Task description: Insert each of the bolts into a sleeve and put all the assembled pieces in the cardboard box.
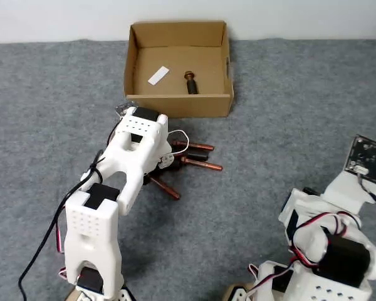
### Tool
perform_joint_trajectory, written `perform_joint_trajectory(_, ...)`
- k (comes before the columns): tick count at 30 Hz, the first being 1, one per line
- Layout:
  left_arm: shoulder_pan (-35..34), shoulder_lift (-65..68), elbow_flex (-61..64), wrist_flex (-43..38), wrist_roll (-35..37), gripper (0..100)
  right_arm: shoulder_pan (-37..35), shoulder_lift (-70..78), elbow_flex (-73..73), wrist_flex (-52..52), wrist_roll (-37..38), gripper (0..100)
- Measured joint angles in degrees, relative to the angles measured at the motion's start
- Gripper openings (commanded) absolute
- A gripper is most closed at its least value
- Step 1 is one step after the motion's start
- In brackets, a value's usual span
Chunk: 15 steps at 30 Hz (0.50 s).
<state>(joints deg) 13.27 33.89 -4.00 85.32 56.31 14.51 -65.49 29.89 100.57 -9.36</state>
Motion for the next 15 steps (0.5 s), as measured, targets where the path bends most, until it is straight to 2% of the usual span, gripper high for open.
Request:
perform_joint_trajectory(6,-3.3,1.5,-5.2,2.9,-0.6,2,0.0,0.0,0.0,0.0,0.0,0.9)
perform_joint_trajectory(10,-6.2,2.5,-11.0,6.0,-5.0,2,0.0,0.0,0.0,0.0,0.0,0.9)
perform_joint_trajectory(15,-4.4,2.5,-13.4,11.0,-6.9,2,0.0,0.0,0.0,0.0,0.0,0.9)
